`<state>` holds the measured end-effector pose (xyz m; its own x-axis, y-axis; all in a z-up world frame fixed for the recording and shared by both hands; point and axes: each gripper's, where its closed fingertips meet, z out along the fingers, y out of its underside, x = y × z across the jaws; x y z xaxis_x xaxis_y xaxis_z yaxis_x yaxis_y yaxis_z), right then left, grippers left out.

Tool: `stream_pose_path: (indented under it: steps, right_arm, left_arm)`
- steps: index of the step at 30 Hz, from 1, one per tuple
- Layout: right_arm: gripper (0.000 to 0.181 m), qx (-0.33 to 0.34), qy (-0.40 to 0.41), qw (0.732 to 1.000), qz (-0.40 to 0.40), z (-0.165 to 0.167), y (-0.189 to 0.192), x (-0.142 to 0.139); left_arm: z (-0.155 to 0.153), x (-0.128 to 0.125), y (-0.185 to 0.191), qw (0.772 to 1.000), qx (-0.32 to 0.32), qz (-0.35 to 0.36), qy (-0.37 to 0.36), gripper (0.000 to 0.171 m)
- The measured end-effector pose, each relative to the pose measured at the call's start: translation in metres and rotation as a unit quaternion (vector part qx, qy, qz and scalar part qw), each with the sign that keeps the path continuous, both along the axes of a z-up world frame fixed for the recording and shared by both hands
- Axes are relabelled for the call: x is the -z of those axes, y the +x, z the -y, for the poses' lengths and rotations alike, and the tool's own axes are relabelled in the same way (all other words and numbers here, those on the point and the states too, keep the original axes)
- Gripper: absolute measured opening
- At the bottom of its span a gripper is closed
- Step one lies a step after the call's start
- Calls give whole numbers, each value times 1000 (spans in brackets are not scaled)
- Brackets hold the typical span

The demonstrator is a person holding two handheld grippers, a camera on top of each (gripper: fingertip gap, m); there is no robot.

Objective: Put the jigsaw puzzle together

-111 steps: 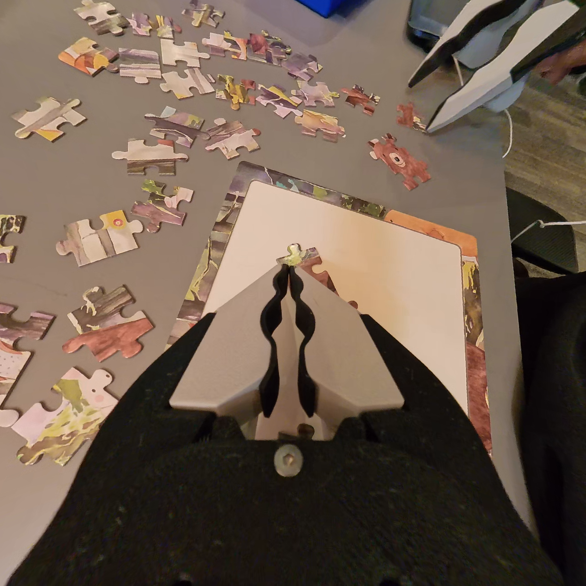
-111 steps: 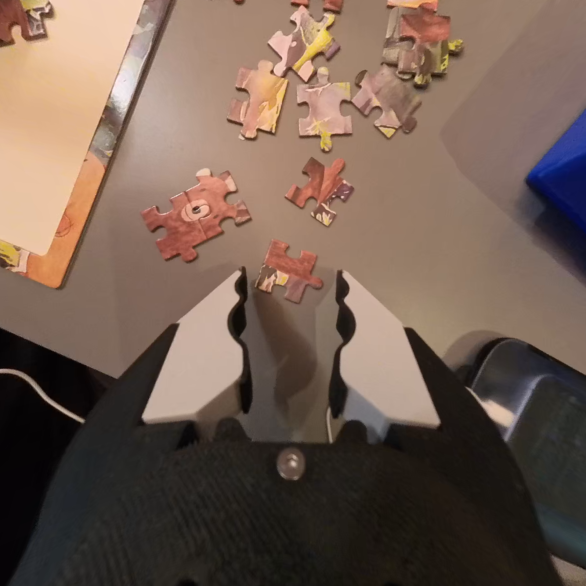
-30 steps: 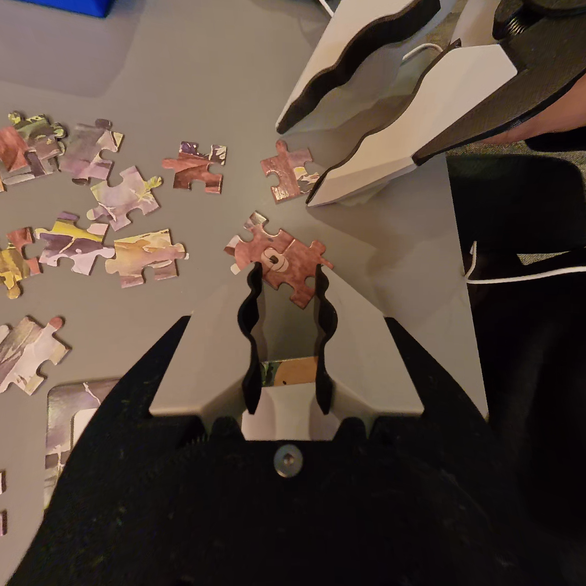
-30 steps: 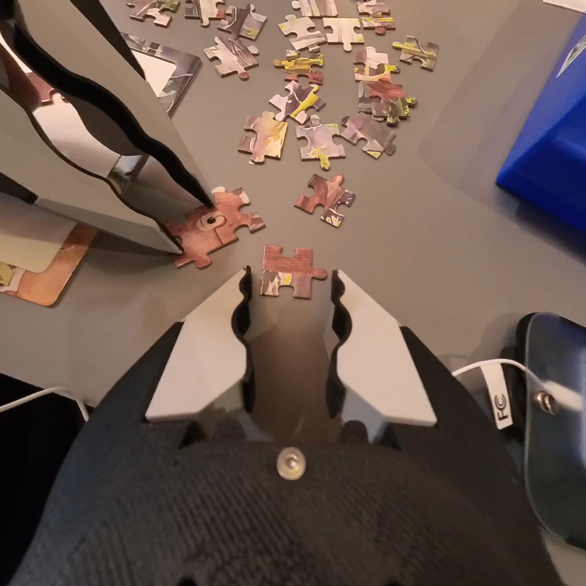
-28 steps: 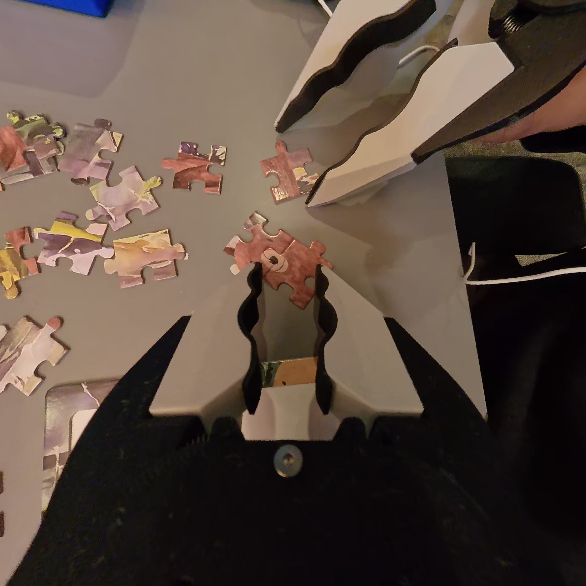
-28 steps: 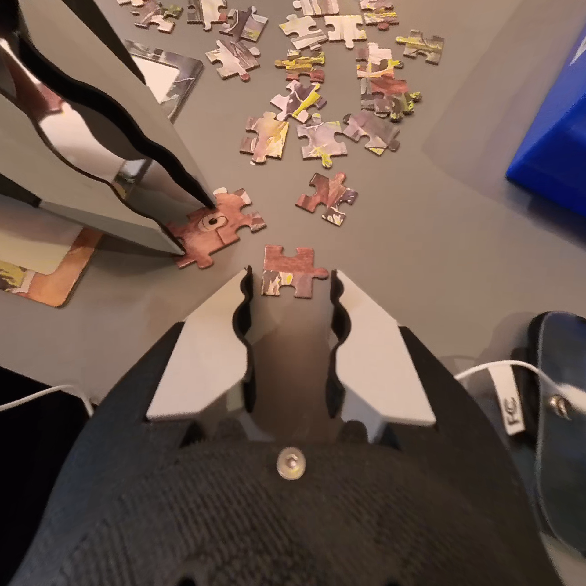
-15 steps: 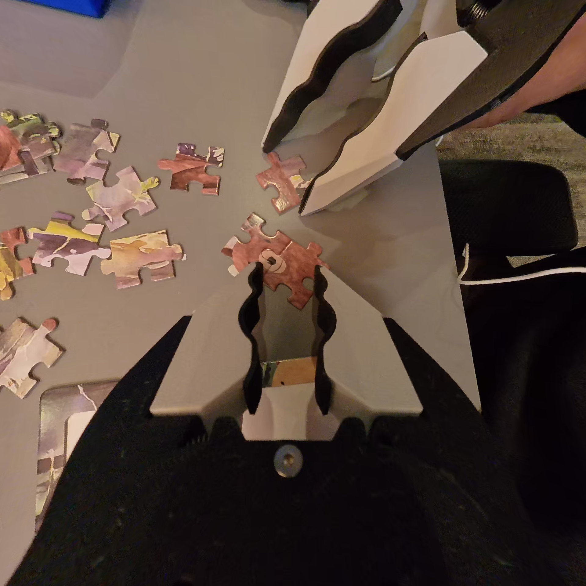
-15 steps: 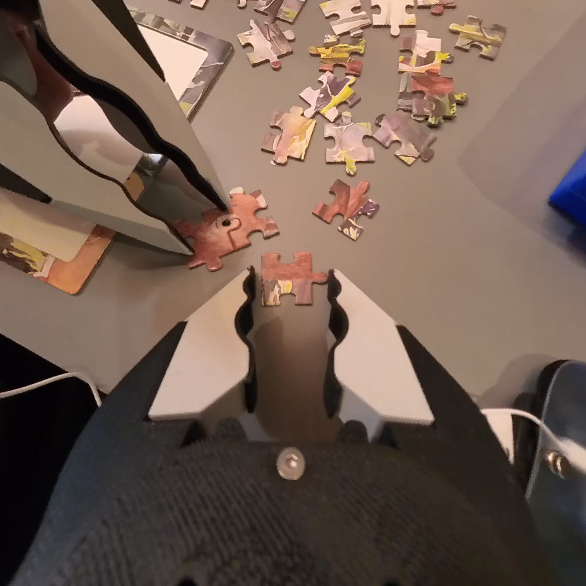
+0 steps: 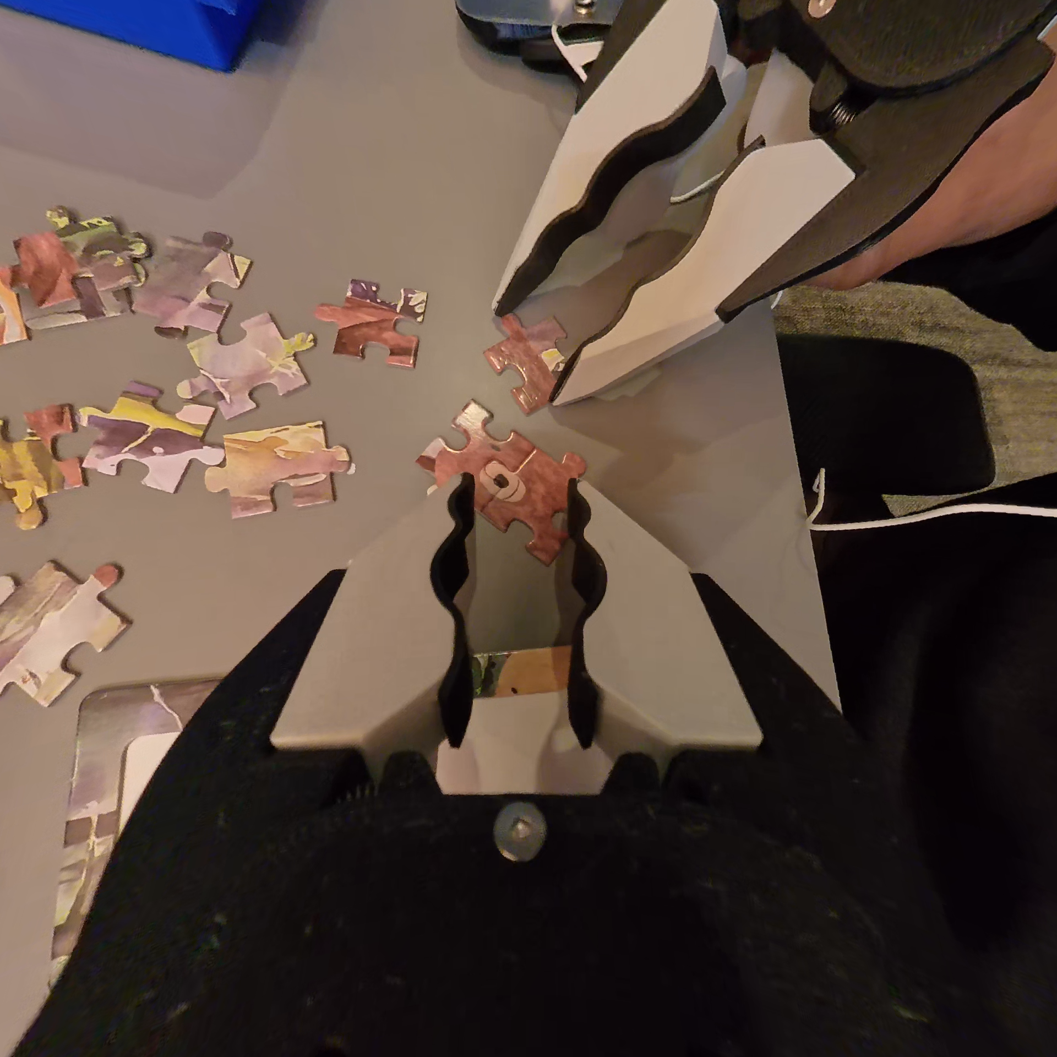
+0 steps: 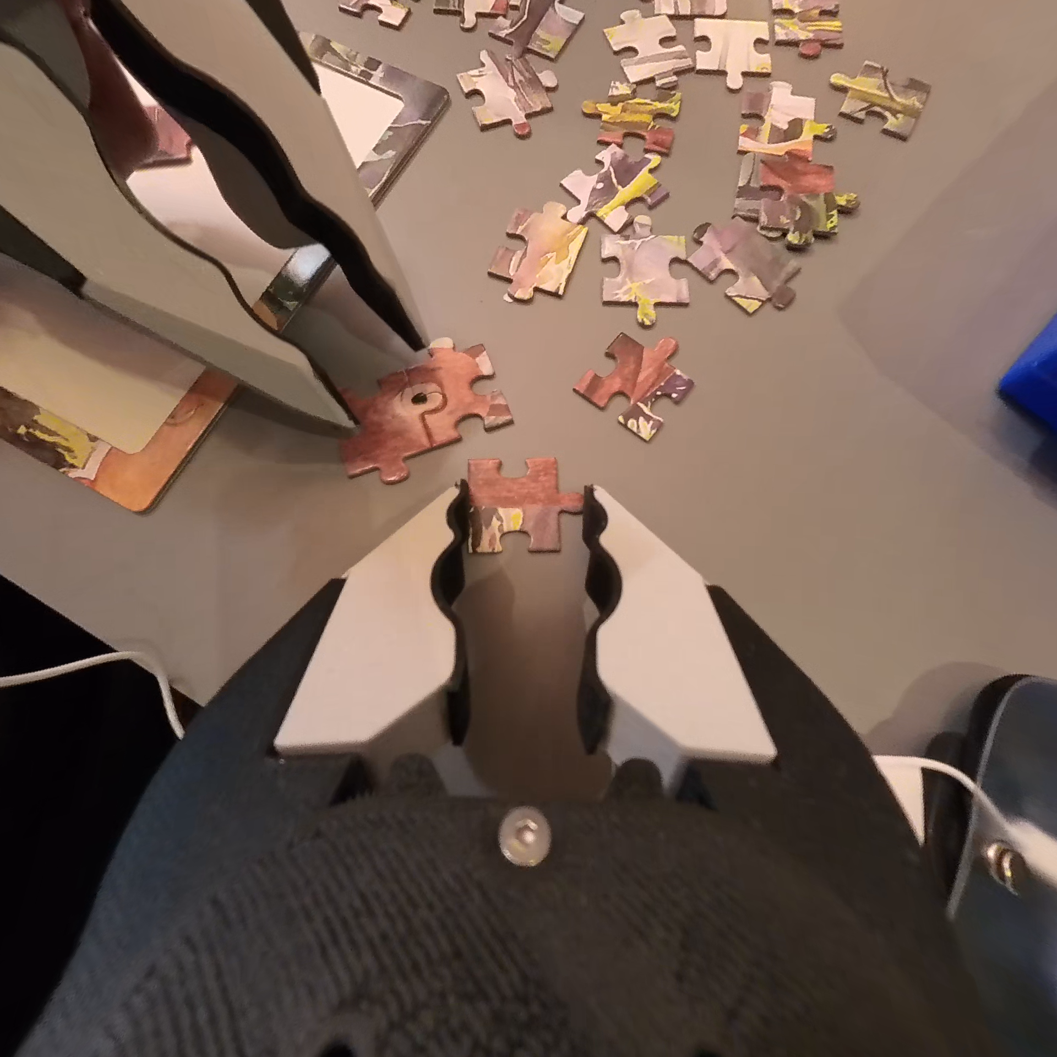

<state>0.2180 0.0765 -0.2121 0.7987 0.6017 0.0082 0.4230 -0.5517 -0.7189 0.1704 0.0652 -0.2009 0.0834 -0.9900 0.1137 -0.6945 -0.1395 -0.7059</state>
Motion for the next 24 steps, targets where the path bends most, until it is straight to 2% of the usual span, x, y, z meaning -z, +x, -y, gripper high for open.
stream_pose_path:
  steps: [4,5,6,7,13,18,21,24]
  right_arm:
    - [38,7,7,1000,-2,-1,3,0]
    - [27,7,11,1000,-2,-1,4,-1]
    - [5,4,16,1000,-3,0,5,-3]
    - [5,3,23,1000,-1,0,6,-5]
    - [19,0,16,1000,4,3,9,-3]
    - [38,37,32,999,20,-5,30,-7]
    - [48,58,16,998,30,-12,42,-2]
    - [52,67,-14,998,5,-15,45,1]
  left_arm:
    - [-1,-2,0,1000,-4,6,-6,31]
    - [-1,-2,0,1000,-3,5,-8,31]
    - [0,-2,-1,1000,-1,4,-9,31]
    - [1,-2,-1,1000,0,4,-10,31]
    - [3,-1,-1,1000,4,1,-9,31]
    - [3,-1,-2,1000,4,0,-8,31]
    - [4,-1,-1,1000,6,1,-8,31]
    - [4,-3,-1,1000,6,3,-7,31]
